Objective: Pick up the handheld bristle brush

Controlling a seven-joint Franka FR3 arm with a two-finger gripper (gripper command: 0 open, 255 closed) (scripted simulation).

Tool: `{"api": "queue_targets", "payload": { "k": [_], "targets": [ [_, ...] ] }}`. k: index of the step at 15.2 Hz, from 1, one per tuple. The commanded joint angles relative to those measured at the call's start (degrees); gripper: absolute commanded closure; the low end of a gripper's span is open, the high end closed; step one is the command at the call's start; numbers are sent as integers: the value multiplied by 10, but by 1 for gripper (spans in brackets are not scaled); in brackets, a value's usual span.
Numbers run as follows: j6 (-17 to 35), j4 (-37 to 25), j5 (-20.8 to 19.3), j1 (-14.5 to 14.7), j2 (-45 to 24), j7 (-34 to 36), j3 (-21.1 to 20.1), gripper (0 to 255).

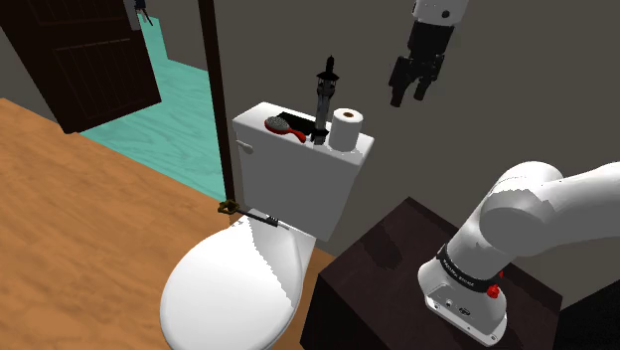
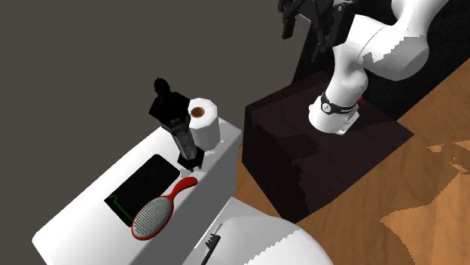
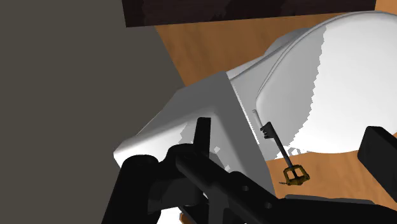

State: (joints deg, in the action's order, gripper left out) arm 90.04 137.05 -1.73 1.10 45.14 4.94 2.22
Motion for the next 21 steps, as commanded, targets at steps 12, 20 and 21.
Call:
{"api": "queue_targets", "payload": {
  "k": [12,20,21],
  "targets": [
    [141,-93,4,25,-245,-81,30,0],
    [192,-216,26,38,-428,-142,36,0],
    [195,-235,29,39,-451,-149,36,0]
  ]
}}
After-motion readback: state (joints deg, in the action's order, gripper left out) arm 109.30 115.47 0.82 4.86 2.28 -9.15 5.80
